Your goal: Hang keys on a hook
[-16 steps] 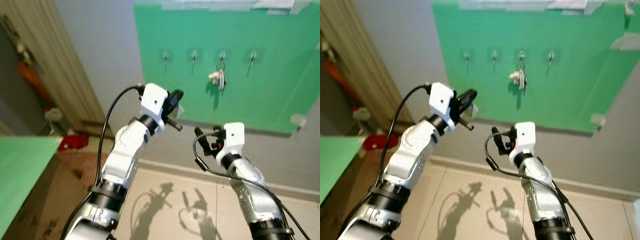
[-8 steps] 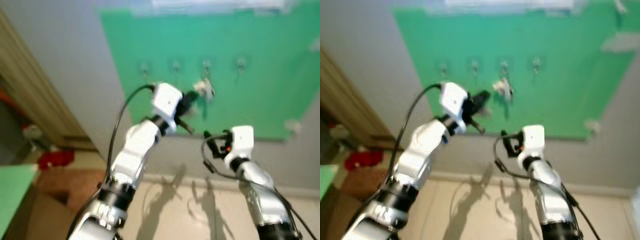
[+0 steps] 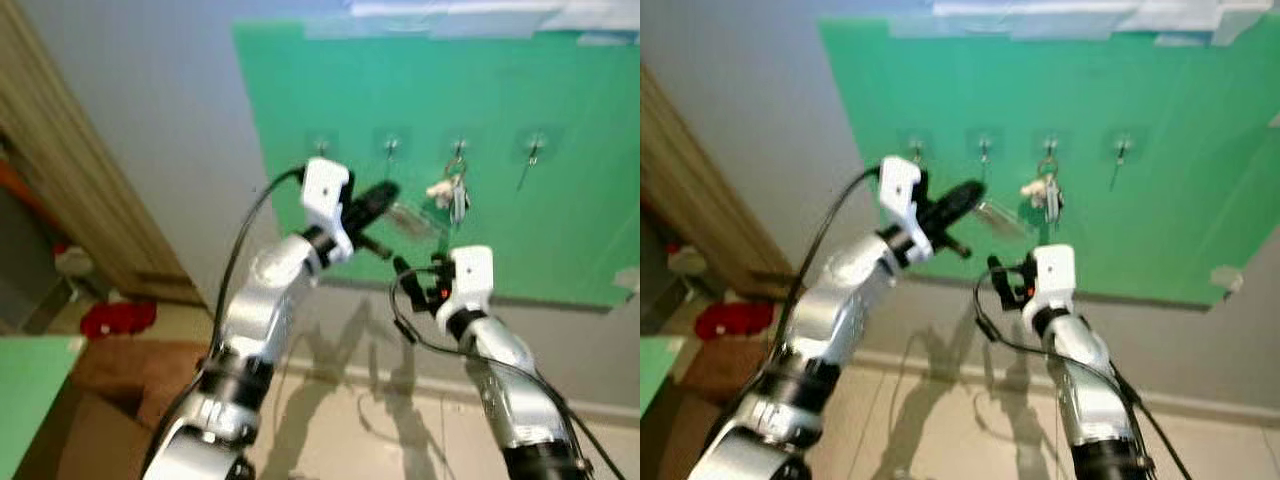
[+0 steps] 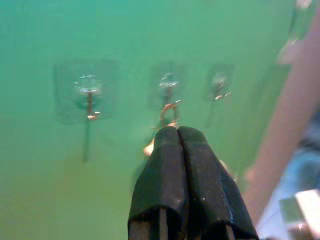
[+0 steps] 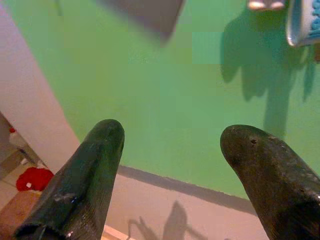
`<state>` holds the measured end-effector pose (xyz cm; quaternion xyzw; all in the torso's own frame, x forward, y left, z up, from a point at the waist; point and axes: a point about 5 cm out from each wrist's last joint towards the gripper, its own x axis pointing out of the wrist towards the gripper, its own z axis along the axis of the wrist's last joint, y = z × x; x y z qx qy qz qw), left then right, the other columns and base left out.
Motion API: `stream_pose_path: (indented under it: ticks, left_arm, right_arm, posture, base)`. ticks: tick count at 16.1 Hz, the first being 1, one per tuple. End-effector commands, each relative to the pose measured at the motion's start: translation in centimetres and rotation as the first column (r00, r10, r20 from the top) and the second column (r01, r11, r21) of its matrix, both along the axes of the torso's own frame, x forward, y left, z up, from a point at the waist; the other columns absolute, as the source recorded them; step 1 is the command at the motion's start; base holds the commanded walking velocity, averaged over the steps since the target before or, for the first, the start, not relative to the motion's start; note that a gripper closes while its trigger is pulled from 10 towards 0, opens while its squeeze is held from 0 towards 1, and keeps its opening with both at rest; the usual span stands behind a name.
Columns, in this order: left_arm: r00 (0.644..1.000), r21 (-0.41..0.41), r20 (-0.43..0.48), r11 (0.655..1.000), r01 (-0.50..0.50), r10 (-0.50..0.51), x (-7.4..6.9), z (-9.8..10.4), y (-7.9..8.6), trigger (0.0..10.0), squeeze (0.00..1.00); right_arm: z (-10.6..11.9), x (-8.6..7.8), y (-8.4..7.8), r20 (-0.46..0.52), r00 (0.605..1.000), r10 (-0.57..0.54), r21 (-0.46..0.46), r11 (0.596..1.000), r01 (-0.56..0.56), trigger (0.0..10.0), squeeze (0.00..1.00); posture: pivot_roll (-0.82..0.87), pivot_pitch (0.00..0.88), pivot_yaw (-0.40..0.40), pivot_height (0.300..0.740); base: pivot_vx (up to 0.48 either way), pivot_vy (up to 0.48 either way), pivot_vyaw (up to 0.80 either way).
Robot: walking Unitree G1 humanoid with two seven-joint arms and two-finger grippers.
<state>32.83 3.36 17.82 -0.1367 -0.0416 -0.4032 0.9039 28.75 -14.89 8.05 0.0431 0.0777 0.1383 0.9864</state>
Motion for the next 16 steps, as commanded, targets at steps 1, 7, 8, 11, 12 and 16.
stream_pose_path:
  ticks: [1, 7, 8, 11, 12, 16]
  left_arm:
    - [0.998, -0.049, -0.047, 0.998, -0.036, 0.034, 0.7, 0.0, 1.2, 0.0, 0.0]
    - [0.971, -0.298, -0.236, 0.953, -0.047, -0.026, 2.2, 0.4, 1.7, 0.0, 0.0]
    - [0.968, -0.317, -0.248, 0.947, -0.049, -0.033, 2.4, 0.5, 1.7, 0.0, 0.0]
    - [0.951, -0.386, -0.307, 0.919, -0.08, -0.046, 2.9, 0.6, 1.9, 0.0, 0.0]
    - [0.947, -0.399, -0.317, 0.913, -0.087, -0.048, 3.0, 0.6, 1.9, 0.0, 0.0]
    - [0.941, -0.403, -0.335, 0.909, -0.109, -0.036, 3.6, 0.8, 1.9, 0.0, 0.0]
  right_arm:
    - [0.1, 0.0, 0.6, 0.003, 1.0, 0.023, 0.001, 1.0, -0.023, 10.0, 0.0]
    - [0.1, -0.2, 0.5, 0.003, 1.0, 0.014, 0.001, 1.0, -0.014, 10.0, 0.0]
    - [0.1, -0.2, 0.5, 0.003, 1.0, 0.014, 0.001, 1.0, -0.014, 10.0, 0.0]
    - [0.2, -0.2, 0.4, 0.005, 1.0, 0.014, -0.002, 1.0, -0.014, 10.0, 0.0]
    - [0.2, -0.2, 0.4, 0.005, 1.0, 0.014, -0.002, 1.0, -0.014, 10.0, 0.0]
    - [0.2, -0.2, 0.5, 0.005, 1.0, 0.013, -0.002, 1.0, -0.013, 10.0, 0.0]
  posture:
    - [-0.14, 0.0, 0.124, 0.74]
    - [-0.15, 0.0, 0.131, 0.74]
    - [-0.15, 0.0, 0.131, 0.74]
    - [-0.16, 0.0, 0.131, 0.74]
    - [-0.16, 0.0, 0.131, 0.74]
    - [-0.16, 0.0, 0.134, 0.74]
  base:
    - [0.0, 0.0, 0.0]
    - [0.0, 0.0, 0.0]
    - [0.0, 0.0, 0.0]
    - [0.0, 0.0, 0.0]
    - [0.0, 0.0, 0.0]
    - [0.0, 0.0, 0.0]
